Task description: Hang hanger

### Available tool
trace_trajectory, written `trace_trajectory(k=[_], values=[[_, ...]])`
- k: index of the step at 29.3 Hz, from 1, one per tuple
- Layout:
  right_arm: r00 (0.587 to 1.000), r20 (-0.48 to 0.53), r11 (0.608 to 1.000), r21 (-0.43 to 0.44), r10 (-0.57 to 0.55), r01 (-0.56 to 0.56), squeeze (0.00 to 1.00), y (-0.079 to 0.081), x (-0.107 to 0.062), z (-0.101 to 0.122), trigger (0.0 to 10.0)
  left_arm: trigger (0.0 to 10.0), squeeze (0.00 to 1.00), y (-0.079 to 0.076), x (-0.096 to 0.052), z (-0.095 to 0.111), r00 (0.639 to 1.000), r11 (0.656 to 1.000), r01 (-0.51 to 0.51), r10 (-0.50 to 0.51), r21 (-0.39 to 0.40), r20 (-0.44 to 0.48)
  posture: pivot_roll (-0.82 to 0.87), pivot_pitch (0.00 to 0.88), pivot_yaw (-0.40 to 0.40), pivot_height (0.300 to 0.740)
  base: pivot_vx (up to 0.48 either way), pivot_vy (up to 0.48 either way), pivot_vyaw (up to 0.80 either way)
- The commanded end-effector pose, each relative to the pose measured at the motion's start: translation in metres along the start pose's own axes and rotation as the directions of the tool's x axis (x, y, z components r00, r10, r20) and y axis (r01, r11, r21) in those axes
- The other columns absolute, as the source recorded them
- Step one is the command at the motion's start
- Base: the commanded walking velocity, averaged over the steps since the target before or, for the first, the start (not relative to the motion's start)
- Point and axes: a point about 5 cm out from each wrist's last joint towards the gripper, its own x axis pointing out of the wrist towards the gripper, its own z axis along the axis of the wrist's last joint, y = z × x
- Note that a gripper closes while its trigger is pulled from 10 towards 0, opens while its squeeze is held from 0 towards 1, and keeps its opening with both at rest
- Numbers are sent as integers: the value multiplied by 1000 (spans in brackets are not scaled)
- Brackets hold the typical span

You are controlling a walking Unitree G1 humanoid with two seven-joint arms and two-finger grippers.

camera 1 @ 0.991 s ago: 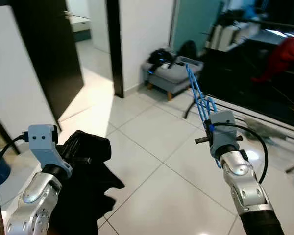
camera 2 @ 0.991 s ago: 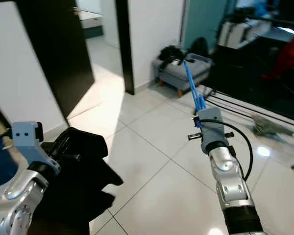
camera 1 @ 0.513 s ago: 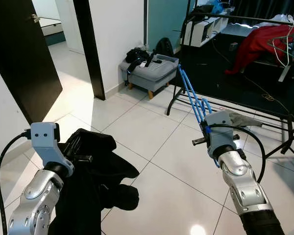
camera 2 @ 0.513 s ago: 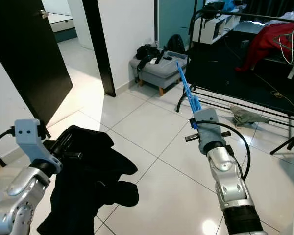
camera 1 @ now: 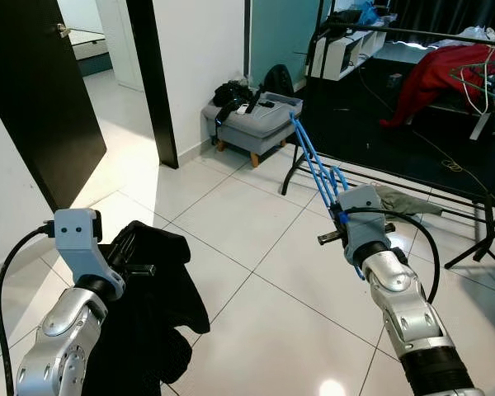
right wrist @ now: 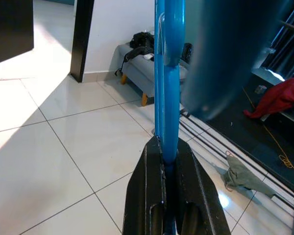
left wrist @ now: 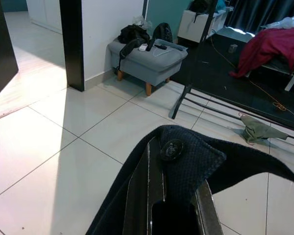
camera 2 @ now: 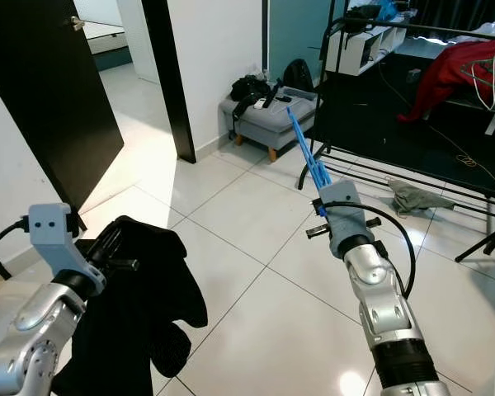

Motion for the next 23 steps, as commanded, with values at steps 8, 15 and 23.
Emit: trace_trajectory(k=[8,15,23], values=[[1000,17,1000,11,-3,3,0,-4,4,4,10000,10000,0,0,4,5,999,1000,-6,6,3,31,8,0,7,740,0,0,0],[1000,0,1000,10,10,-10,0,-3,6,2,10000,10000,0,1,6,4,1000,1000,-6,5,2,30,7,0,11,740,0,0,-229],[1000,18,1000,8,11,-11,0,-2,8,3,10000,10000,0,1,8,4,1000,1000,-8,8,6,29,7,0,15,740,0,0,-500]])
